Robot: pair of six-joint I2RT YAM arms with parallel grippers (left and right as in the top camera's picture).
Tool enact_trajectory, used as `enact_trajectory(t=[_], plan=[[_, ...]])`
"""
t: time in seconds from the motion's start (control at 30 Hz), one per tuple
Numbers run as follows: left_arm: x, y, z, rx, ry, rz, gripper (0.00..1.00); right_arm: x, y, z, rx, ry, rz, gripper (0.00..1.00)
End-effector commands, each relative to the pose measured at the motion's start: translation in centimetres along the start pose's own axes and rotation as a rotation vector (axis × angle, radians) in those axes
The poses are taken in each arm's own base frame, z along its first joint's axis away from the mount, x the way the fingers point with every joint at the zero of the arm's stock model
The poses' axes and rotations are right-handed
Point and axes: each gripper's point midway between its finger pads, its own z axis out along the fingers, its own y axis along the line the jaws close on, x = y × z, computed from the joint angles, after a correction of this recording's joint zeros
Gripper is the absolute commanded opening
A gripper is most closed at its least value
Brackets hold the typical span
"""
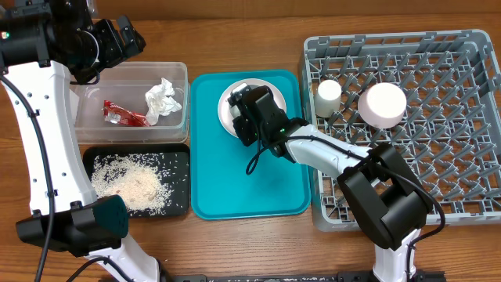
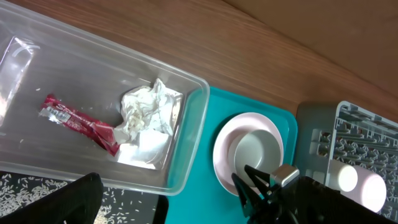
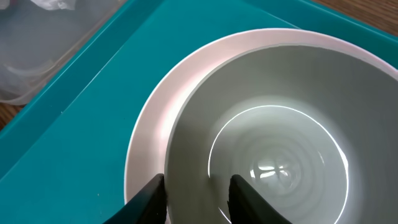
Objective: Sort waste into correct bins and load items into the dishwasher
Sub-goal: 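Lift the white bowl off the teal tray with the right gripper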
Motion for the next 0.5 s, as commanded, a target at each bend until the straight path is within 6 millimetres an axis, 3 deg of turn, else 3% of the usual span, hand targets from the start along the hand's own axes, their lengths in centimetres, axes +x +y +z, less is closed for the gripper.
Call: enact_trajectory(t=[0.0,0.07,0.47], plan=[[-0.21,-0.41,-0.48,0.018,-0.012,-0.002,1.00,-0.13,0.34,0.01,-0.001,-0.001,-0.009,0.27],[-0.21,-0.41,-0.46,0.018,-0.012,-0.002,1.00,-0.05,0.33,0.01,-0.001,0.002,-0.009,0.22],[-0.21,-0.41,-0.48,0.018,-0.012,-0.002,1.00,-0.21,0.29,0.00,0.002,-0.004,-0.009,0.18]])
